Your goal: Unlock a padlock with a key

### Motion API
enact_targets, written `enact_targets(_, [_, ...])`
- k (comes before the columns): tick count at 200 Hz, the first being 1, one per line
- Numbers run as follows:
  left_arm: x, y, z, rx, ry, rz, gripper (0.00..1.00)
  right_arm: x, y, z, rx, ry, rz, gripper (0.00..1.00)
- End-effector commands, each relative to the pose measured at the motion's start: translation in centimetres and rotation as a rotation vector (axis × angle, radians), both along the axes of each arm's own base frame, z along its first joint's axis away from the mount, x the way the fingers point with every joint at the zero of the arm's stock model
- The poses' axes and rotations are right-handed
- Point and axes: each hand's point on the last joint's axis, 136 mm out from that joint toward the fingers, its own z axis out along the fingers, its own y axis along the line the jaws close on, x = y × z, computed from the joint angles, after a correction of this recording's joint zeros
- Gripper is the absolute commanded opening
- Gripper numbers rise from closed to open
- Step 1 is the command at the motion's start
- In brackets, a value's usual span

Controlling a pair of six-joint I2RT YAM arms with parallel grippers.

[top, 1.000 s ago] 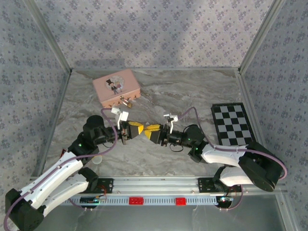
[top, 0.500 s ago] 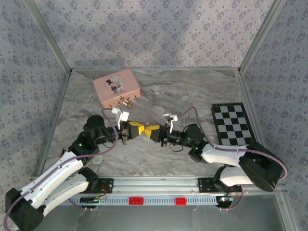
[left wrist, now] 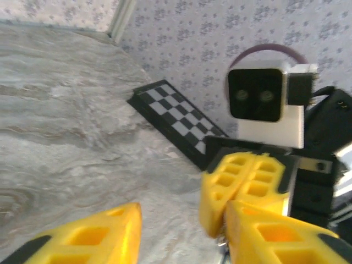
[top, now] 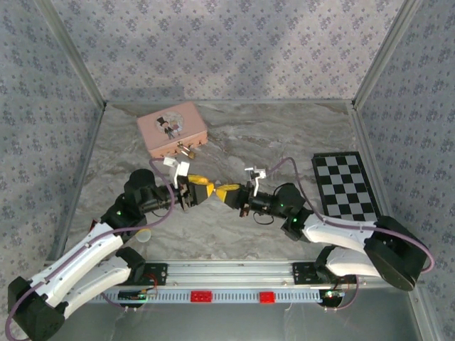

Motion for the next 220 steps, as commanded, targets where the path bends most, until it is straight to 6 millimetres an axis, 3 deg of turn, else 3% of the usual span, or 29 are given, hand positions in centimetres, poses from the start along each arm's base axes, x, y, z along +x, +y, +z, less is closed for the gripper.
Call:
enact_targets(1, [1.8, 2.2, 0.7, 0.022, -0.035, 0.163, 0.55, 0.3, -1.4, 0.4, -0.009, -0.043, -0.066, 0.0])
enact_targets(15, [2.3, 3.4, 0.5, 0.022, -0.031, 0.229, 0.64, 0.7, -2.2, -0.2, -0.038, -0.033, -0.101, 0.0])
enact_targets(46, [3.5, 6.4, -0.7, 0.038, 0.01, 0.386, 0.76, 1.5, -3.8, -1.3, -0.125, -0.012, -0.187, 0.0])
enact_targets(82, [5.6, 10.1, -4.1, 0.097, 0.137, 0.587, 0.81, 2.4, -6.2, -2.6, -0.185, 0.031, -0.31, 0.0])
enact_targets(114, [8.2, 12.5, -8.7, 0.214, 0.315, 0.723, 0.84, 2.9, -7.5, -3.6, -0.225, 0.061, -0.384, 0.0])
enact_targets(143, [11.1, 12.0, -11.4, 0.332, 0.401, 0.73, 0.84, 3.0, -7.8, -5.0, -0.284, 0.074, -0.409, 0.0])
enact_targets(177, [14.6, 11.3, -12.6, 0.342, 0.397, 0.769, 0.83, 2.5, -7.7, -5.4, -0.296, 0.056, -0.399, 0.0])
enact_targets(220, [17.6, 10.3, -12.5, 0.103, 0.314, 0.816, 0.84, 1.9, -8.0, -5.9, -0.279, 0.049, -0.394, 0.0])
